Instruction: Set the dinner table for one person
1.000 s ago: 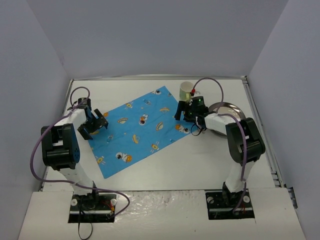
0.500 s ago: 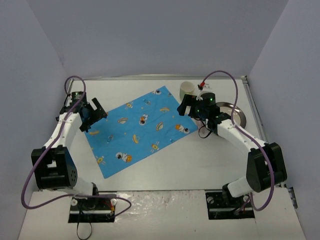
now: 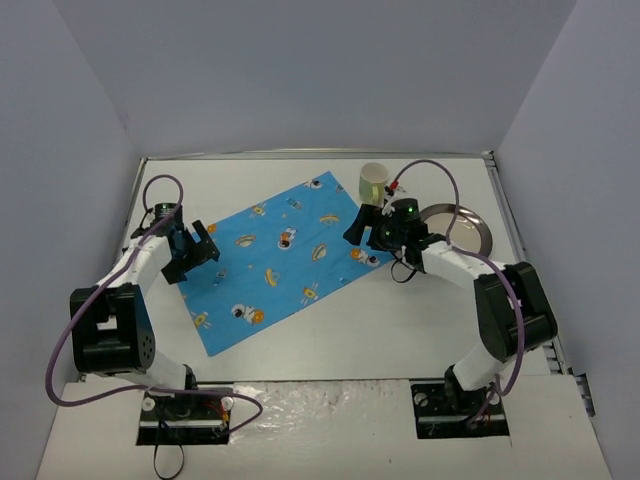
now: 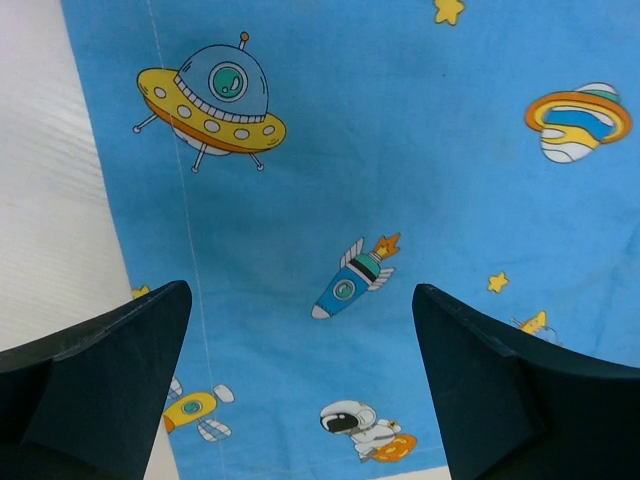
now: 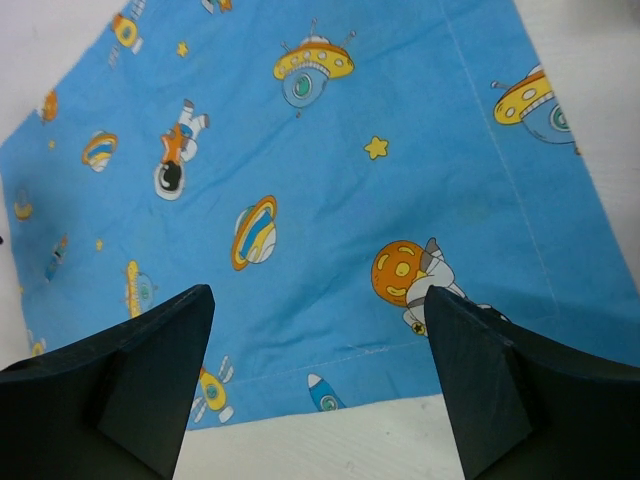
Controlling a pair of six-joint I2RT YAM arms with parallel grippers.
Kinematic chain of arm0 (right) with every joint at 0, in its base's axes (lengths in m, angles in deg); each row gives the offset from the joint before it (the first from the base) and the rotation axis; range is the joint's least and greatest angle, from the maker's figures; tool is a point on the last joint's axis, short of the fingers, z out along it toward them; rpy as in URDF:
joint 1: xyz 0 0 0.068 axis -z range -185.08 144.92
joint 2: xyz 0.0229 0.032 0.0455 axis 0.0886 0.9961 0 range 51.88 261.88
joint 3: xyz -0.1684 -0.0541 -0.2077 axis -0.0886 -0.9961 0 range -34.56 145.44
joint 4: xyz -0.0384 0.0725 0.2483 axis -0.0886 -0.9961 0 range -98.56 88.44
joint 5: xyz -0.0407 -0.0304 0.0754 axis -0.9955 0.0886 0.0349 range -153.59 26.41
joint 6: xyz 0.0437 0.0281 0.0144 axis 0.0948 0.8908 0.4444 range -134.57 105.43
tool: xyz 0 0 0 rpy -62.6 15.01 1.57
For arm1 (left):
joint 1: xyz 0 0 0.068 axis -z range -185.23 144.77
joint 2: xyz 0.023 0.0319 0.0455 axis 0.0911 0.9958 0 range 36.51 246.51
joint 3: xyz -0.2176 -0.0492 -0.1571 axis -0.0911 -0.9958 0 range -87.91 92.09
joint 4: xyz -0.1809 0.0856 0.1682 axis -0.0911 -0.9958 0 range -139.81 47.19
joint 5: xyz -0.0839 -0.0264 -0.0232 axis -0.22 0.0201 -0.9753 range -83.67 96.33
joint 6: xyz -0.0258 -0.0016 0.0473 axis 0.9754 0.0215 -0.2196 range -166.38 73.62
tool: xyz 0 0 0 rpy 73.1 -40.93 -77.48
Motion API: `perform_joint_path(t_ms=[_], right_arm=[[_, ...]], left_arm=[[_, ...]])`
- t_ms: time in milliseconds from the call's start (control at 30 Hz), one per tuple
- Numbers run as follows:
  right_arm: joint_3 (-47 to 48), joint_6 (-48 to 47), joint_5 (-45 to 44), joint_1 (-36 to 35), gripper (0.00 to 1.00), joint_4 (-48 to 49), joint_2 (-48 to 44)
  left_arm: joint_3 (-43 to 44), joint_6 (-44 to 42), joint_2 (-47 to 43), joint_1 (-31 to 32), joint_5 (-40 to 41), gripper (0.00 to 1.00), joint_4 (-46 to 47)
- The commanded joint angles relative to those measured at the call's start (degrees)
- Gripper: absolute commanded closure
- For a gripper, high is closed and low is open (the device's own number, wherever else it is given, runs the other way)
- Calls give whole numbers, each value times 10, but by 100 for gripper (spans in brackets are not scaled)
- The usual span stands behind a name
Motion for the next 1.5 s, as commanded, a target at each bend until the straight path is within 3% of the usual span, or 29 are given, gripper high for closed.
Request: perform_joint_path(t_ms=[0,167,233,367,600,1067,1467], right_arm=[[39,30,2,-55,31,123,45],[86,67,-18,-102,55,235,119],[92,91,-28,-107,59,272,144],[103,138,-49,-108,62,337,214],[100,140,-44,-91,62,348,271],[-71,68,-33,30,58,329,132],[-32,-41,-61,50,53,138,-2]], left_arm=[[27,-4,23,2,5,13,55],[25,-8,48,2,10,20,70],[22,-8,58,2,11,22,71],[14,-5,81,2,10,28,76],[19,10,128,-8,3,29,73],[13,31,143,-12,-8,29,80],[64,13,83,-12,3,27,41]])
